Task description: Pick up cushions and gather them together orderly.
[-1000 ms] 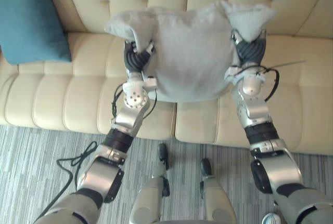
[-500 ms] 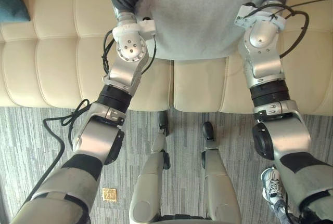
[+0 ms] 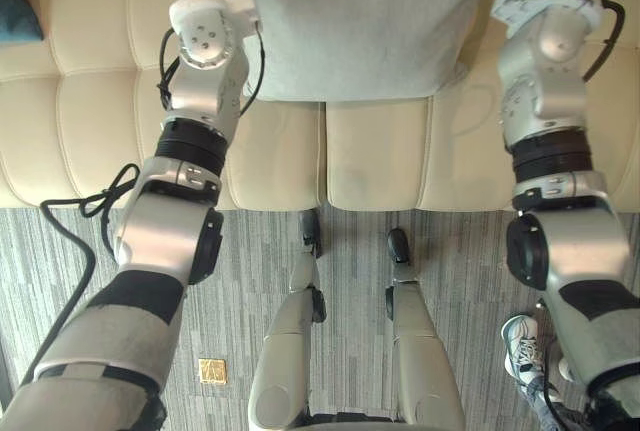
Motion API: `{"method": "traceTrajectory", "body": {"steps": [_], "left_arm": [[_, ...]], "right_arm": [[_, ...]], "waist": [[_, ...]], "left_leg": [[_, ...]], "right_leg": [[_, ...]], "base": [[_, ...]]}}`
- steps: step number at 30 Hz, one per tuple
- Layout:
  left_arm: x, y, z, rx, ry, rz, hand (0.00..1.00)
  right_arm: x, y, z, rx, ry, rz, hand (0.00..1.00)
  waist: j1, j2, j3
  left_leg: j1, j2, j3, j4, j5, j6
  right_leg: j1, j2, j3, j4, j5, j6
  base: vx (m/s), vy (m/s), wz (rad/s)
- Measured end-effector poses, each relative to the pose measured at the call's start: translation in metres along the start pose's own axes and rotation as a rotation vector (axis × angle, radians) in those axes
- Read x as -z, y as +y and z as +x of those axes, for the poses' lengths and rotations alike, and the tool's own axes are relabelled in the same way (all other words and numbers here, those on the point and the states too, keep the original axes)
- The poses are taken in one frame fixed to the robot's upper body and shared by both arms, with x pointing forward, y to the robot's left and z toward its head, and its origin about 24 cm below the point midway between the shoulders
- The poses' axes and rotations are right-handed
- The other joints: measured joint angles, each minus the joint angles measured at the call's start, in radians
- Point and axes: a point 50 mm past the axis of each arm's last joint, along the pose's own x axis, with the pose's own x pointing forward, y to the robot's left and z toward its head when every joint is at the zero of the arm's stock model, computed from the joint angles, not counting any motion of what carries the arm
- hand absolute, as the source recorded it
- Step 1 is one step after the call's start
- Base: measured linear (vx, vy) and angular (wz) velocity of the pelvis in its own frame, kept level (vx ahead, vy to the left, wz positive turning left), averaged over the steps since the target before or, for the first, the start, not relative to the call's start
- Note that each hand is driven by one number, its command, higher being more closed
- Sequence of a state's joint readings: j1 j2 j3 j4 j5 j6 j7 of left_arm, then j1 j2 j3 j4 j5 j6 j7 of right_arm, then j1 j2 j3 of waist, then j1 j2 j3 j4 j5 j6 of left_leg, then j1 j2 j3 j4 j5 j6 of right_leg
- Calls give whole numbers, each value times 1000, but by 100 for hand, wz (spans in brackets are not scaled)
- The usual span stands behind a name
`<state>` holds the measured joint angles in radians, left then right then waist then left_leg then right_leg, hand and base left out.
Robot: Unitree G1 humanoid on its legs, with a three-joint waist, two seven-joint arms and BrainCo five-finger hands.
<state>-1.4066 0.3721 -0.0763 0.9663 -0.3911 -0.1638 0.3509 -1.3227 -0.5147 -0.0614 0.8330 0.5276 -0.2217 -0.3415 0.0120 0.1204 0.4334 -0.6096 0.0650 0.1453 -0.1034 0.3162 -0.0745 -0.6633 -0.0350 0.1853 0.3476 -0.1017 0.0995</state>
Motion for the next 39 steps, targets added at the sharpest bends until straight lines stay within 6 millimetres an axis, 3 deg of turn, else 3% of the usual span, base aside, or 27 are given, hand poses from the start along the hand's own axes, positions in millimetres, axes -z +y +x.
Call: {"method": "traceTrajectory", "body": {"steps": [8, 10, 12, 16, 19, 23, 24, 26, 27, 30, 32, 35, 39], "left_arm": [[0, 19, 3, -57, 39, -155, 0], [2, 23, -6, -40, 2, -185, 0], [10, 30, -26, -13, -48, -188, 0], [37, 51, -85, -18, -98, -189, 0], [70, 63, -129, -29, -8, -170, 0], [124, 69, -194, 37, 231, -139, 0], [141, 69, -220, 53, 326, -146, 0], [157, 74, -251, 68, 428, -131, 0], [173, 81, -278, 81, 530, -101, 0], [202, 99, -324, 67, 739, -31, 0], [223, 118, -366, 75, 930, 84, 0], [238, 138, -411, 105, 1141, 205, 0], [243, 163, -453, 65, 1341, 310, 0]], "right_arm": [[-6, -11, 5, -10, 42, 150, 0], [-13, -19, -3, -46, -8, 151, 0], [-8, -32, -24, -90, -37, 131, 0], [27, -86, -86, -53, 10, -17, 0], [61, -124, -137, 46, 133, -78, 0], [94, -152, -202, 80, 319, -171, 0], [104, -165, -230, 112, 406, -194, 0], [116, -177, -260, 130, 505, -238, 0], [127, -190, -286, 141, 609, -297, 0], [144, -217, -333, 177, 818, -374, 0], [155, -236, -374, 210, 1008, -422, 0], [163, -250, -415, 234, 1209, -446, 0], [164, -258, -451, 267, 1377, -467, 0]], "waist": [[2, 0, 0], [3, -1, 0], [3, -1, 1], [5, -17, -8], [3, -22, -11], [-5, -36, -38], [-7, -39, -40], [-8, -52, -51], [-9, -58, -80], [-9, -62, -148], [-10, -71, -199], [-13, -81, -236], [-11, -97, -253]], "left_leg": [[3, 17, 14, 0, 3, 1], [11, 18, 22, 0, -4, -2], [42, 19, 34, 0, -16, 6], [117, 8, 39, -1, -55, 1], [157, 8, 34, -1, -64, 1], [181, -2, 9, 0, -62, 9], [205, -5, 1, 0, -64, 12], [240, -11, -4, 0, -72, 18], [266, -15, -17, 0, -83, 14], [309, -17, -25, 0, -100, 17], [352, -20, -38, -1, -130, 8], [387, -23, -39, -1, -147, 13], [447, -26, -15, -1, -169, 10]], "right_leg": [[1, 14, -2, -6, 15, -9], [7, 14, 1, -3, 15, -9], [34, 14, 4, -2, 12, -6], [84, 6, 7, 43, -37, -12], [121, 6, 0, 52, -55, -19], [147, 0, -11, 64, -79, -22], [177, -2, -17, 65, -88, -21], [213, -9, -26, 64, -100, -24], [247, -15, -40, 51, -108, -26], [322, -19, -57, -3, -107, -27], [384, -25, -60, -54, -101, -25], [448, -30, -57, -121, -87, -18], [525, -37, -34, -188, -56, -15]], "base": [[9, -39, -4], [19, -44, -5], [39, -48, -7], [55, -64, 1], [50, -80, 5], [81, -69, 14], [98, -62, 20], [88, -58, 18], [59, -45, 20], [71, -13, 16], [56, 5, 4], [77, 22, -3], [79, 11, -19]]}}
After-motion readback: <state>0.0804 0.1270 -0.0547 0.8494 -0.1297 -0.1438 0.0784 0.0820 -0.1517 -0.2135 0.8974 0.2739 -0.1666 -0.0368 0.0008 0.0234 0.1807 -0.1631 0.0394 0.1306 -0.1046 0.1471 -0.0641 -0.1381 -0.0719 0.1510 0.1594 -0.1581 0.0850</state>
